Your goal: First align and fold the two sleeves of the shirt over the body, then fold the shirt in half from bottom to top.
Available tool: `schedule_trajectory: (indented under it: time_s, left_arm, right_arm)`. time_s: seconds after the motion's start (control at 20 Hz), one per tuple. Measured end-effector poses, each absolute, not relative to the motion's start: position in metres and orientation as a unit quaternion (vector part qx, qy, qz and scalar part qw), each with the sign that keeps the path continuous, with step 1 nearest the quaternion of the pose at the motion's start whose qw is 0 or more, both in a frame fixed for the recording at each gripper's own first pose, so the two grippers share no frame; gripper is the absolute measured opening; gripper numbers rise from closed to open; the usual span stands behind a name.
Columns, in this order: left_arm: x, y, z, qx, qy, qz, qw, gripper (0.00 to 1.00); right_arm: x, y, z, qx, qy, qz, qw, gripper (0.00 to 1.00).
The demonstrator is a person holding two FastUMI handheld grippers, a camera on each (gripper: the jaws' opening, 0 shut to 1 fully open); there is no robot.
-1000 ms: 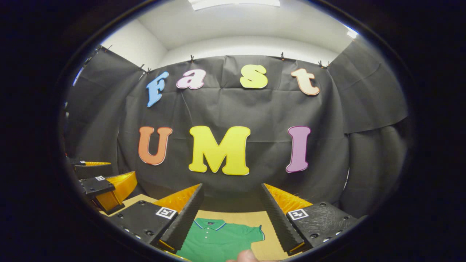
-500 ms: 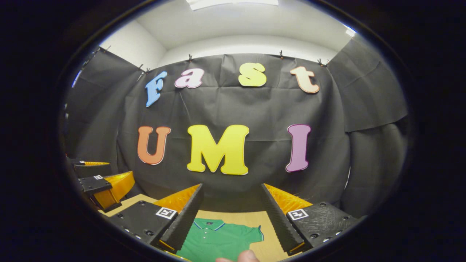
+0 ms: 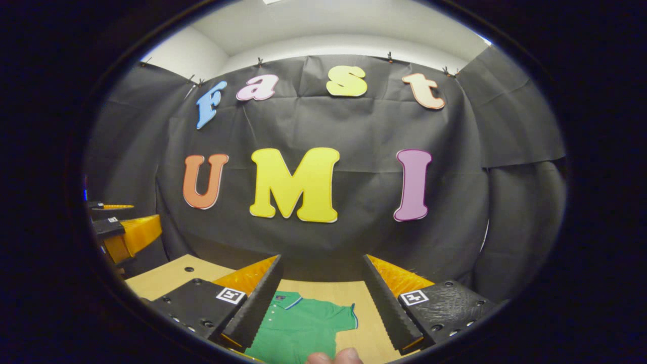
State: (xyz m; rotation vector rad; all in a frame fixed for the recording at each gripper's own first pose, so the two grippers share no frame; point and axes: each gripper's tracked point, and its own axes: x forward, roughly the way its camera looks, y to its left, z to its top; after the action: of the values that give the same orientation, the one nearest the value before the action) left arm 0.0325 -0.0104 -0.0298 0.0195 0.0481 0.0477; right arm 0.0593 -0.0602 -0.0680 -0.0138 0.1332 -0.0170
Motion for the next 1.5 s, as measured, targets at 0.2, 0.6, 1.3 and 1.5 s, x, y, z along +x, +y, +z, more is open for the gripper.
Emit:
schedule_trajectory:
  time_s: [0.2, 0.6, 1.3, 1.5]
  left_arm:
    - [0.046, -0.012, -0.034, 0.006, 0.023, 0.031, 0.999, 1.0]
    - [0.063, -0.015, -0.031, 0.025, 0.018, 0.049, 0.998, 1.0]
    - [0.086, -0.024, -0.059, 0.03, 0.068, 0.091, 0.993, 1.0]
    - [0.087, -0.025, -0.066, 0.031, 0.08, 0.099, 0.991, 1.0]
  right_arm:
    - [0.093, -0.103, -0.126, -0.005, 0.118, -0.024, 0.993, 0.97]
    - [0.169, -0.152, -0.293, -0.021, 0.273, -0.008, 0.962, 0.96]
    - [0.23, -0.164, -0.466, 0.009, 0.416, 0.034, 0.908, 0.7]
    - [0.231, -0.159, -0.474, 0.023, 0.427, 0.053, 0.903, 0.34]
